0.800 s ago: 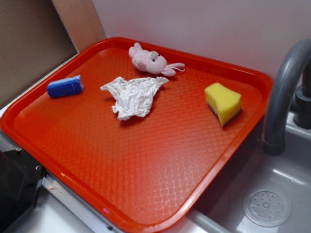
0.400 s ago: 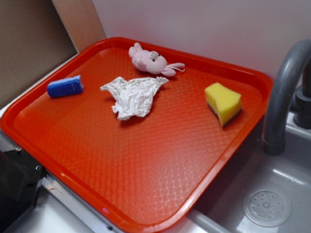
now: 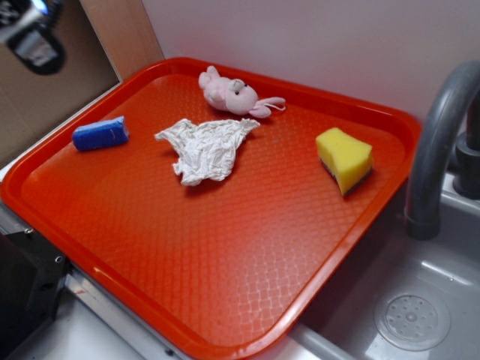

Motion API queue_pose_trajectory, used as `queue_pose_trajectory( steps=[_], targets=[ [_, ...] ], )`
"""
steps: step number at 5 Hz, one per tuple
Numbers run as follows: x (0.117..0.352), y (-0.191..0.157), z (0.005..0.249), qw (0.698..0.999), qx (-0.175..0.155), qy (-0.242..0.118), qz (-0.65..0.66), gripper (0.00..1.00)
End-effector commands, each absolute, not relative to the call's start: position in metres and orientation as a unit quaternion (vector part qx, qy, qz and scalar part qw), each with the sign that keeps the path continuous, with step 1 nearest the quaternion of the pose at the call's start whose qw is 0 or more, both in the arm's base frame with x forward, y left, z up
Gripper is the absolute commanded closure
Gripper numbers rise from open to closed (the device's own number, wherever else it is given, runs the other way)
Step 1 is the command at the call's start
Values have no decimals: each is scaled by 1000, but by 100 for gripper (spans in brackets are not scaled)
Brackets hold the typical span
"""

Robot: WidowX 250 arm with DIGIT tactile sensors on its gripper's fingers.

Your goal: Grab the green sponge.

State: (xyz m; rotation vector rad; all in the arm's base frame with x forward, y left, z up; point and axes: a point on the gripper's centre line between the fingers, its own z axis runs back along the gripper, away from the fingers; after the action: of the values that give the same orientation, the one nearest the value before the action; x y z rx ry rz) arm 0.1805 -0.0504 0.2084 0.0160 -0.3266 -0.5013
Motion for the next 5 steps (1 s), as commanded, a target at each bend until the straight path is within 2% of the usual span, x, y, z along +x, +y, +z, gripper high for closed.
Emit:
queue_pose_trajectory(
  steps=[1, 2, 3, 4, 5],
  targets=[
    [262, -79, 181, 853, -36, -242, -461, 0],
    [285, -103, 164, 791, -64, -226, -565, 0],
    [305, -132, 146, 746, -74, -187, -635, 0],
    [311, -158, 128, 718, -77, -165, -672, 0],
    [309, -173, 109, 704, -67, -146, -692, 0]
  ],
)
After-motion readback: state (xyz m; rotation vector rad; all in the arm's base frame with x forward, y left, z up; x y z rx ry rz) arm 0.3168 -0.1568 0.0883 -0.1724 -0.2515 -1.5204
